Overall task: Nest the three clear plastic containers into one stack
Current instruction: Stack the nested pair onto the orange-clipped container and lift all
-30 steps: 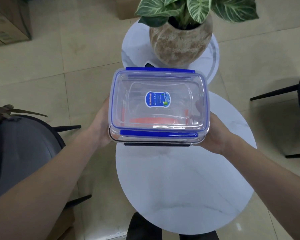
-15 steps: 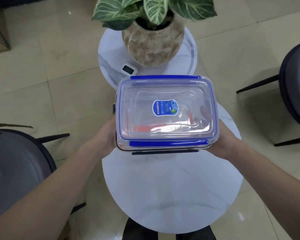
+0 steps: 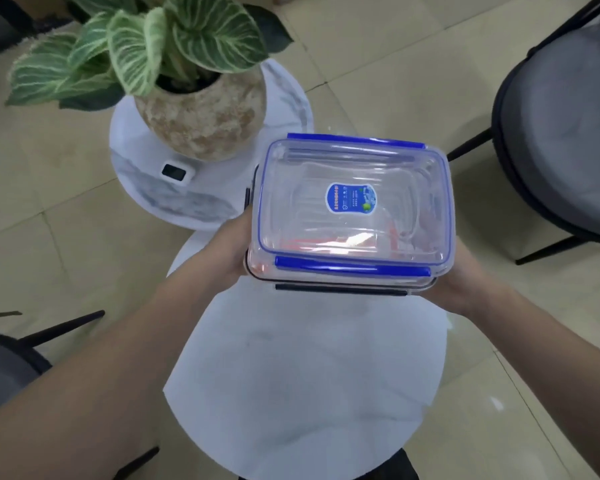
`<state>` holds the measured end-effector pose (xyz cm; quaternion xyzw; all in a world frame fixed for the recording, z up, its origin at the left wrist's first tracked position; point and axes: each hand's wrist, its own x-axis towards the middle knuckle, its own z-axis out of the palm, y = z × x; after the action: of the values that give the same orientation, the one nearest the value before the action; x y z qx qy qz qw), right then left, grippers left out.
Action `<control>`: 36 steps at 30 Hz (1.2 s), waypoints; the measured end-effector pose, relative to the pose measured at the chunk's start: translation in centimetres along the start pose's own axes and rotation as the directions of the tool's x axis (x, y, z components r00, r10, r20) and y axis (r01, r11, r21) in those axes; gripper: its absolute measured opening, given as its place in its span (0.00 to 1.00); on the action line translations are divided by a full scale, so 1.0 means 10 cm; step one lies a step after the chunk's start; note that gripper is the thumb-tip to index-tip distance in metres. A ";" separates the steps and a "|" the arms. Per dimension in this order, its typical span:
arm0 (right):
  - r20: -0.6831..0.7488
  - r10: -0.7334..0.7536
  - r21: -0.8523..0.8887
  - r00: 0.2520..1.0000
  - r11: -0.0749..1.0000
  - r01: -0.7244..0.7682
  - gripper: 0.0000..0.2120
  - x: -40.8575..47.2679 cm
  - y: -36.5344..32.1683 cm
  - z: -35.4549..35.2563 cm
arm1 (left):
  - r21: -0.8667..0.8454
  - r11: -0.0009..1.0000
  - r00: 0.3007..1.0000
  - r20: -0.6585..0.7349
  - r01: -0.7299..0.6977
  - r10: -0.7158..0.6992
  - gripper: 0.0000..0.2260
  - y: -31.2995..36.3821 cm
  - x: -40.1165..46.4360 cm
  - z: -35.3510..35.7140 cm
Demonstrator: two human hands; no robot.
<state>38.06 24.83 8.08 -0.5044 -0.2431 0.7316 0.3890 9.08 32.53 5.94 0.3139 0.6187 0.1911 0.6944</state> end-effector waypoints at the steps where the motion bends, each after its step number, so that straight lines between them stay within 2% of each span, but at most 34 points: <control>1: -0.018 0.001 0.011 1.000 1.000 -0.001 0.18 0.02 -0.02 -0.06 | -0.001 1.000 1.000 -0.003 -0.002 0.002 0.28 0.07 0.05 0.06; 5: -0.083 0.018 0.069 0.996 0.998 -0.012 0.17 0.08 -0.08 -0.20 | 0.000 1.000 1.000 0.026 -0.001 0.001 0.32 0.27 0.22 0.20; 9: -0.122 0.047 0.090 0.991 0.995 -0.036 0.15 0.13 -0.11 -0.30 | 0.011 1.000 0.996 0.081 -0.024 0.023 0.21 0.39 0.35 0.26; 13: -0.132 0.022 0.099 0.991 0.995 -0.009 0.12 0.18 -0.18 -0.34 | 0.025 0.998 0.983 0.172 -0.064 0.058 0.19 0.53 0.45 0.35; 16: -0.138 0.015 0.099 0.990 0.995 -0.002 0.13 0.23 -0.20 -0.39 | 0.037 0.997 0.985 0.160 -0.073 0.066 0.25 0.65 0.50 0.40; 17: -0.134 0.017 0.094 0.991 0.996 -0.004 0.13 0.25 -0.21 -0.40 | 0.037 0.997 0.985 0.160 -0.070 0.063 0.24 0.68 0.52 0.40; 19: -0.120 0.025 0.101 0.992 0.995 -0.013 0.14 0.27 -0.23 -0.40 | 0.064 0.995 0.981 0.183 -0.081 0.068 0.16 0.71 0.54 0.41; 21: -0.109 0.038 0.116 0.993 0.993 -0.025 0.15 0.30 -0.25 -0.40 | 0.054 0.995 0.971 0.230 -0.081 0.066 0.23 0.75 0.53 0.44; 22: -0.109 0.047 0.120 0.993 0.992 -0.034 0.17 0.31 -0.25 -0.40 | 0.050 0.995 0.969 0.235 -0.089 0.075 0.23 0.76 0.52 0.45; 25: -0.109 0.047 0.101 0.993 0.994 -0.036 0.21 0.34 -0.25 -0.41 | 0.069 0.991 0.976 0.195 -0.116 0.101 0.14 0.80 0.55 0.47; 27: -0.127 0.046 0.069 0.991 0.997 -0.038 0.21 0.34 -0.23 -0.45 | 0.046 0.993 0.980 0.174 -0.109 0.099 0.12 0.79 0.58 0.47; 32: -0.237 0.064 -0.079 0.969 0.993 -0.085 0.17 0.38 -0.16 -0.53 | 0.018 0.994 0.994 -0.010 -0.104 0.105 0.07 0.74 0.63 0.44; 33: -0.267 0.076 -0.079 0.961 0.992 -0.101 0.18 0.38 -0.16 -0.53 | 0.029 0.995 0.993 -0.058 -0.098 0.100 0.07 0.74 0.64 0.44; 36: -0.346 0.104 -0.072 0.932 0.988 -0.137 0.23 0.37 -0.20 -0.48 | 0.062 0.997 0.986 -0.154 -0.055 0.064 0.18 0.78 0.65 0.41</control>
<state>42.51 28.82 5.78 -0.6554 -0.1750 0.6433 0.3550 15.13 41.59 6.55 0.3361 0.6667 0.2179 0.6285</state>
